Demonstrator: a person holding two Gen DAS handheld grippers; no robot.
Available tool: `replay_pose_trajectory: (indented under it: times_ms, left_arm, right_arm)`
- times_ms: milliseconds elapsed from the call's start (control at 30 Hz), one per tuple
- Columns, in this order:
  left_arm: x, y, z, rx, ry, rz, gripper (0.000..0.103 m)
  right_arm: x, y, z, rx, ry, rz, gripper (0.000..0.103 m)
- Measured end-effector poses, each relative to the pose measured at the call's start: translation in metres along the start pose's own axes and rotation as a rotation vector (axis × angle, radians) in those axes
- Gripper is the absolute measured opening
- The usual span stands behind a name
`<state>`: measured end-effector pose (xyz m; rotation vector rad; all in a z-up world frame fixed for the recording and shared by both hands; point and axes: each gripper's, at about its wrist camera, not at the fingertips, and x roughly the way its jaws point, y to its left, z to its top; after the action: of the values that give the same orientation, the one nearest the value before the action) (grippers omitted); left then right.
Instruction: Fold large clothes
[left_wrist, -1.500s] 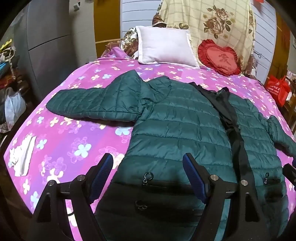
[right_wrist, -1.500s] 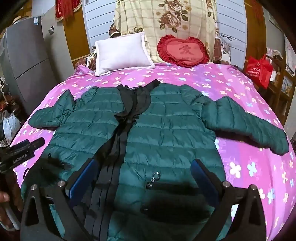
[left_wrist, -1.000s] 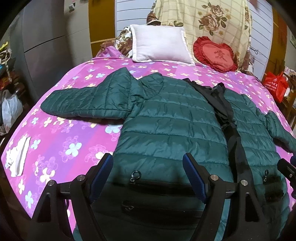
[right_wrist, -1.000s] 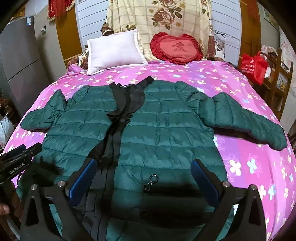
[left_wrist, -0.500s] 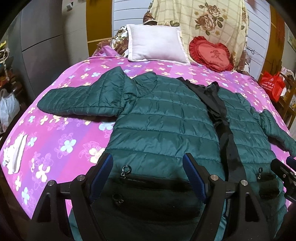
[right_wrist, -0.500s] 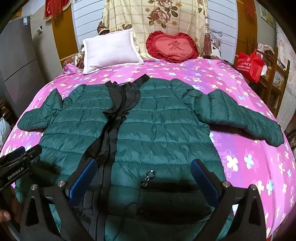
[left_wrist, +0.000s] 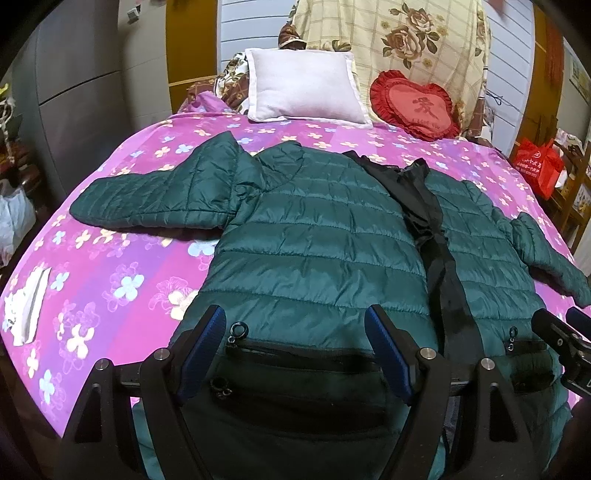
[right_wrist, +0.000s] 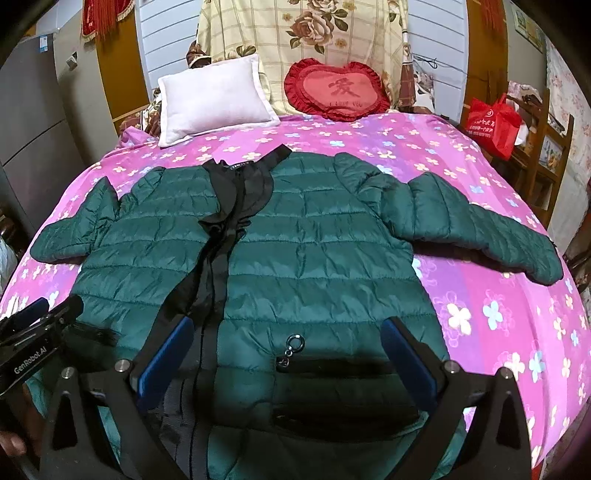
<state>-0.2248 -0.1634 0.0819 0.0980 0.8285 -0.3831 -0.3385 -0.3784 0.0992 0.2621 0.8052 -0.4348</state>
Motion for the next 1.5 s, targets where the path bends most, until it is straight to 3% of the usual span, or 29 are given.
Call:
replay_pose_trajectory:
  times_ms: [1500]
  left_arm:
    - [0.020,-0.002,0.003,0.004,0.021,0.001,0.057]
  right_arm:
    - [0.029,0.008,0.007,0.005,0.026,0.001,0.103]
